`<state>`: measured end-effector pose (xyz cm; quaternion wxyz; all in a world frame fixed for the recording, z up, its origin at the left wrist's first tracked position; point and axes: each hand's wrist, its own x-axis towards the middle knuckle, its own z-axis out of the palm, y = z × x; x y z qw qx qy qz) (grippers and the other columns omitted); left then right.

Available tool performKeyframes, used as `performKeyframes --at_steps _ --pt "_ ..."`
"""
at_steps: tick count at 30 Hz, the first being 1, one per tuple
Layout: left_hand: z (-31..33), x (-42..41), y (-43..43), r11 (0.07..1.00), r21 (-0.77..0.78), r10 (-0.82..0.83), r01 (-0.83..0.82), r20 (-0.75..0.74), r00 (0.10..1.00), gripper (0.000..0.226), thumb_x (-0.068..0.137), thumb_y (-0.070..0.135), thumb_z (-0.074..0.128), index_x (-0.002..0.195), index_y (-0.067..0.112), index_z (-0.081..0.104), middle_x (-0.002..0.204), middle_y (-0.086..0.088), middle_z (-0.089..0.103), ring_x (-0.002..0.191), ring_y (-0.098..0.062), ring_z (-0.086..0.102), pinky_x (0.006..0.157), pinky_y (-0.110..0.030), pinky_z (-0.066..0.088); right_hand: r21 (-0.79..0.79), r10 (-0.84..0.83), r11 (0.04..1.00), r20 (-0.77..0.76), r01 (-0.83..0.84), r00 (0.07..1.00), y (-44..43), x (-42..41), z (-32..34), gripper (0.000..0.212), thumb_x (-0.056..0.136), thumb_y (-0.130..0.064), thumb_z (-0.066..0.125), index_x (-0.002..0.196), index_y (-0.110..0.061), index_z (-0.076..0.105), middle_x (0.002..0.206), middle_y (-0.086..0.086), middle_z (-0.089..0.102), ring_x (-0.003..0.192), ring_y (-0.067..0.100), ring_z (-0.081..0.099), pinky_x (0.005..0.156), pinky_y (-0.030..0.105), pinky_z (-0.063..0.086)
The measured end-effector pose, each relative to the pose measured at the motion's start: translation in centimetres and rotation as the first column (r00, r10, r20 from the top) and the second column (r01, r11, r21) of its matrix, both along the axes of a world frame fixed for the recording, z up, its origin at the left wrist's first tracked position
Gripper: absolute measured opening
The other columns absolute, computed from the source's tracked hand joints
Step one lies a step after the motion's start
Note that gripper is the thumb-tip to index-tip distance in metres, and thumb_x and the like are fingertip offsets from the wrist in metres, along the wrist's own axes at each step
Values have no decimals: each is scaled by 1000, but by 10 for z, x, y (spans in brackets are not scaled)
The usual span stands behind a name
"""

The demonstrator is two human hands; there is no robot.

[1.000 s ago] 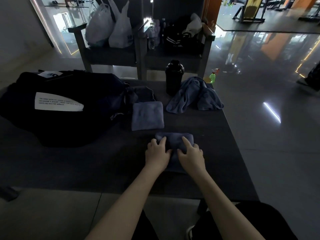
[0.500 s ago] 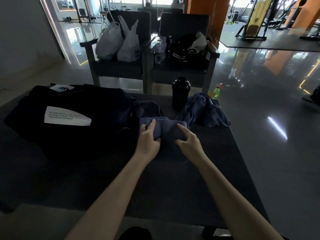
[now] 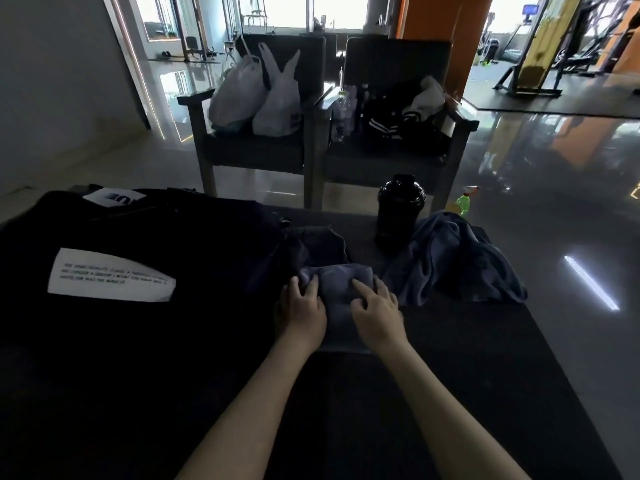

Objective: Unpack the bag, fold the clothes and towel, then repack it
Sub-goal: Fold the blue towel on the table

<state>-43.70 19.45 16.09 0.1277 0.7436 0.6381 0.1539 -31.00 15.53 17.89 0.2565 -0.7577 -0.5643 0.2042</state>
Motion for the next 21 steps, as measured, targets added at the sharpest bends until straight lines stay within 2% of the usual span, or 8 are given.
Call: performKeyframes --at_steps 3,5,7,9,11,15,19,21 --pt "-15 -2 2 998 47 -39 41 -37 999 54 102 41 20 152 23 14 161 -1 0 147 -21 2 119 -41 7 70 52 996 111 -60 993 -2 0 -9 49 97 -29 36 145 -28 35 160 -10 -6 146 17 -1 118 42 7" --pt "-16 -3 0 993 93 -66 72 -64 996 58 100 45 9 153 21 10 161 4 -9 147 -19 -8 120 -41 0 79 84 992 126 -94 989 -1 2 -12 49 97 -29 33 147 -27 32 159 -15 -8 146 13 -6 119 41 2" --pt "-18 -4 -3 976 197 -69 88 -102 992 69 94 50 1 151 17 18 161 2 -3 148 -22 -4 119 -41 1 64 107 991 129 -116 986 -1 6 -16 50 98 -30 31 148 -26 29 159 -16 -5 146 11 -6 119 41 2" --pt "-19 -4 -6 951 297 -51 91 -140 989 70 96 51 4 147 12 33 159 -3 14 147 -28 11 117 -44 9 42 121 991 109 -126 987 0 9 -17 51 98 -30 30 149 -28 26 159 -15 -2 146 10 -2 119 41 4" --pt "-22 -3 -6 943 324 -22 72 -155 988 68 97 51 8 145 12 36 157 -5 21 145 -29 18 116 -46 12 31 123 992 86 -126 989 0 10 -18 51 98 -31 30 149 -29 23 159 -14 0 146 11 1 118 43 6" --pt "-20 -2 -4 997 80 29 -21 -98 995 62 98 53 16 153 25 9 161 -3 5 148 -23 -1 118 -47 4 -11 127 992 83 -126 988 1 11 -16 52 98 -33 29 149 -31 22 159 -14 1 146 12 4 118 44 6" --pt "-5 -2 -7 994 -89 56 -63 -83 995 62 97 56 19 152 31 5 160 -10 3 147 -27 0 118 -47 7 -122 157 982 102 -145 982 1 11 -4 52 98 -35 27 150 -33 18 159 -14 -2 146 16 2 116 46 5" --pt "7 -2 -11 991 -103 73 -84 -110 991 63 97 56 20 152 29 6 160 -8 -3 147 -27 -1 117 -48 7 -165 181 973 111 -162 977 0 11 4 52 99 -37 26 150 -33 15 159 -12 -4 146 18 1 116 47 3"
